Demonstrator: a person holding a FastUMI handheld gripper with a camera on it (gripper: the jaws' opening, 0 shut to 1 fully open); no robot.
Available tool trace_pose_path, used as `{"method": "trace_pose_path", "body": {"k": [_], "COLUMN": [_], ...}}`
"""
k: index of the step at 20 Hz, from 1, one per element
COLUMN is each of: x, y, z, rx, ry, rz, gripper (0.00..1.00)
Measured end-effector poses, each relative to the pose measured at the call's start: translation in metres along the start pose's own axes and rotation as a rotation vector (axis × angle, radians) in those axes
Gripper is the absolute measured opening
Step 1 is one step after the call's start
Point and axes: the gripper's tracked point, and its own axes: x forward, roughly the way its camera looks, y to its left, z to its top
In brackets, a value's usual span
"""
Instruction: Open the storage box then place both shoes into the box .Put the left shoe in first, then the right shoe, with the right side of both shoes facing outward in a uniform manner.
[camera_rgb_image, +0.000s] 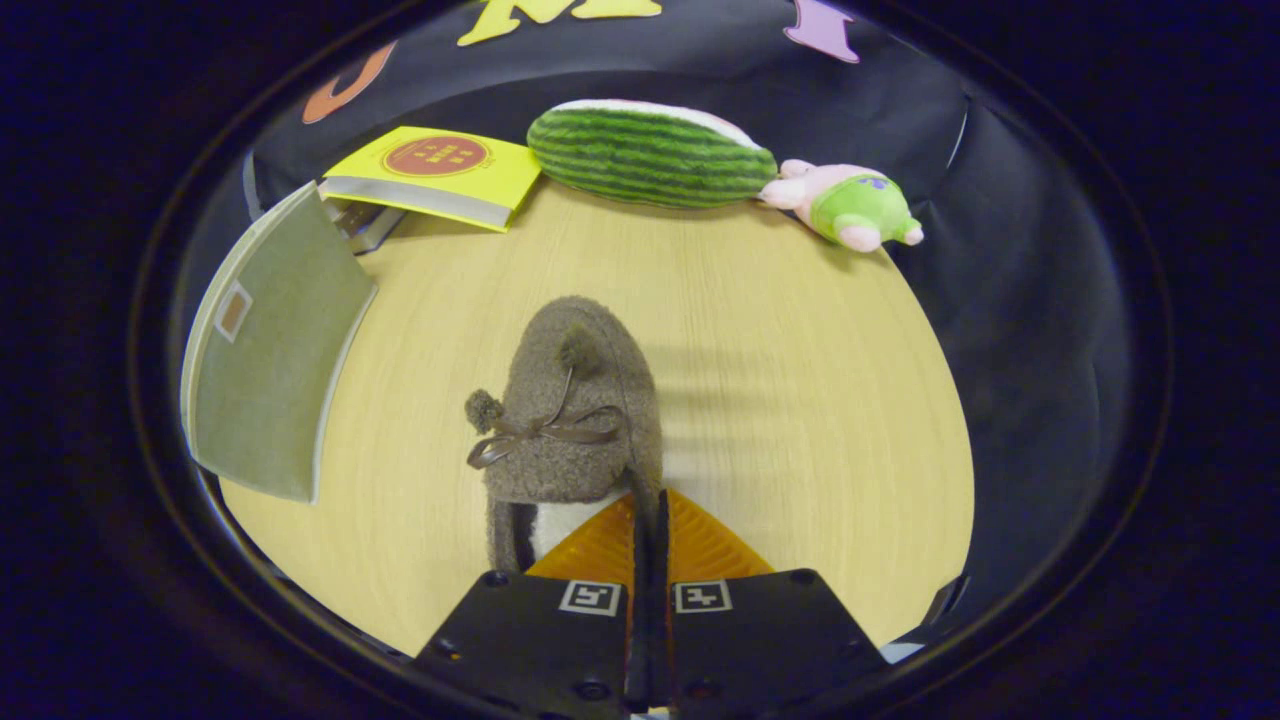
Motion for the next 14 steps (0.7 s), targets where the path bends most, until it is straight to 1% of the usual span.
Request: {"method": "trace_pose_path", "body": {"k": [6,11,14], "x": [-0.033,-0.068,-0.090], "y": [0.000,0.018,0.036], "z": [0.014,0.021,0.023], "rx": [0.038,0.174,0.225], "ry": [-0.044,-0.066,-0.069], "rz": [0.005,0.074,0.111], "gripper": [0.06,0.06,0.06]}}
